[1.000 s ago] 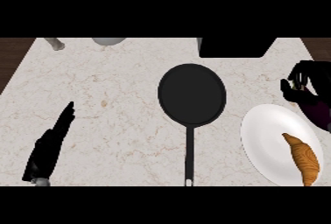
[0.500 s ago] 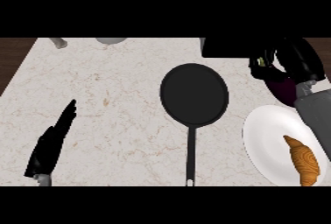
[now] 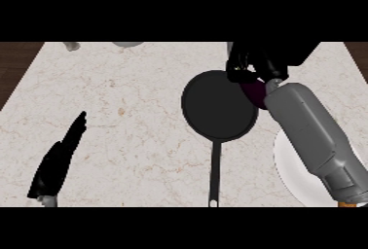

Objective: Pick the eggplant from the plate and place it in the pan

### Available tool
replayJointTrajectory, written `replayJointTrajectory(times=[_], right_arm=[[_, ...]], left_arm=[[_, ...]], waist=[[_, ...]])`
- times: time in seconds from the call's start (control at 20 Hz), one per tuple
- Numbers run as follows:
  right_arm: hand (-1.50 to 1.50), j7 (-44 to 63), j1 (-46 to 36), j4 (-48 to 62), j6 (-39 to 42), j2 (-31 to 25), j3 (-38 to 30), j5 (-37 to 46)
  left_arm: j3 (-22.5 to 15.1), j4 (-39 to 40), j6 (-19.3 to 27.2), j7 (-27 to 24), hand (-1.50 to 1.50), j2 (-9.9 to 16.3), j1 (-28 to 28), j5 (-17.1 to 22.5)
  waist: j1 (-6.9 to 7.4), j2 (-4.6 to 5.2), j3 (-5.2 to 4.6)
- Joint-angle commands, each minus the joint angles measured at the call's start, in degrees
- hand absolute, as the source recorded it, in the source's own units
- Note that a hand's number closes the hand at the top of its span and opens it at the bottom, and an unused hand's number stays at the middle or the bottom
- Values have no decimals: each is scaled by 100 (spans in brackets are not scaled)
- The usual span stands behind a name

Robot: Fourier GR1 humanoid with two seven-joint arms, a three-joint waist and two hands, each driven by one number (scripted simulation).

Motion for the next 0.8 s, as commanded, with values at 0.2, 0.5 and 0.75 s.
replayJointTrajectory(times=[0.2, 0.5, 0.75], right_arm=[[150, -526, -811, 2252, -374, 793, -66, 429], [150, -224, -763, 2795, 200, 1420, -758, -420], [-150, -431, -828, 3160, 336, 1547, -1229, -1019]], left_arm=[[-34, -222, -173, -137, 0, 38, 274, 32], [-76, -253, -203, 164, 0, 19, -65, 31], [-157, -69, -38, 136, 0, -201, -250, -65]], waist=[[90, 37, 1], [245, 126, 16], [264, 123, 13]])
